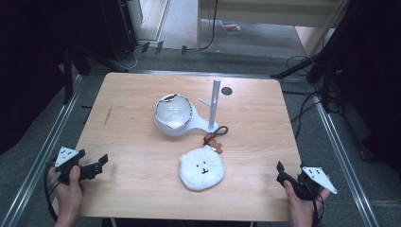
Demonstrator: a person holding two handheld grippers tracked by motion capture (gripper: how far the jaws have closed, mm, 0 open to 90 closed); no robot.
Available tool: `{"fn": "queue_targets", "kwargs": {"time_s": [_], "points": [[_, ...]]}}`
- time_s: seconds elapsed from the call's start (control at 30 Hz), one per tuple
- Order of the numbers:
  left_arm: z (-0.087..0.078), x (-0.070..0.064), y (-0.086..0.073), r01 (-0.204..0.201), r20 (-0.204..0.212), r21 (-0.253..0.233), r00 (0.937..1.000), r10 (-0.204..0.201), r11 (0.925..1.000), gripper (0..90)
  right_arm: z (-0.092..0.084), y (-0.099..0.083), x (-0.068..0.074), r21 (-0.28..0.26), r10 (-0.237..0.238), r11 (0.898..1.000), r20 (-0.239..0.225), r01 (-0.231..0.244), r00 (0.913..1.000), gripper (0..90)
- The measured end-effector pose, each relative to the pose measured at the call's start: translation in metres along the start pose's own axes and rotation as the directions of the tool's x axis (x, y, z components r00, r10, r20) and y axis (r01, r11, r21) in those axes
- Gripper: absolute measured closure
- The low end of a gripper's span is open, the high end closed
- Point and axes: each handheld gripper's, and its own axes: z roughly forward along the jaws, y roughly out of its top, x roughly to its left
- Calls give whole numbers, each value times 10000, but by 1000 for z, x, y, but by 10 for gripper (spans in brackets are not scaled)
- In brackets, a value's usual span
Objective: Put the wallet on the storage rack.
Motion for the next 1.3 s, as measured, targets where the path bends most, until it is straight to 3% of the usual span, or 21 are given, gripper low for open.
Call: {"fn": "queue_targets", "kwargs": {"time_s": [0.1, 0.17, 0.23, 0.4, 0.57, 0.87, 1.0, 1.3], "points": [[0, 0, 0, 4, 8, -27, 10000, -4, 10000, 70, 0, 1, 3, 489, 139, 9987, 155, -146, 9998, 177], [-1, 0, 0, 13, 21, -75, 10000, -12, 10000, 70, -1, 3, 6, 602, 301, 9977, -55, -297, 9995, 184], [-1, 0, -1, 28, 41, -82, 10000, -27, 10000, 70, -1, 5, 12, 791, 166, 9967, -41, -162, 9999, 182], [-1, 0, -1, 55, 60, -78, 10000, -54, 10000, 70, -1, 7, 31, 979, -284, 9946, -559, 338, 9980, 182], [-1, 0, -1, 19, 55, -54, 10000, -18, 10000, 70, -1, 9, 49, 1188, -417, 9915, -1037, 540, 9937, 176], [-1, 0, -1, 9, 59, -39, 10000, -9, 10000, 70, 0, 11, 79, 1515, -448, 9853, -2140, 784, 9758, 173], [-1, 0, -1, -6, 52, -39, 10000, 6, 10000, 70, 2, 10, 97, 1780, -403, 9799, -2678, 906, 9626, 172], [-1, 0, -1, -25, 59, -31, 10000, 25, 10000, 70, 6, 7, 118, 2113, -448, 9705, -3165, 1165, 9475, 171]]}}
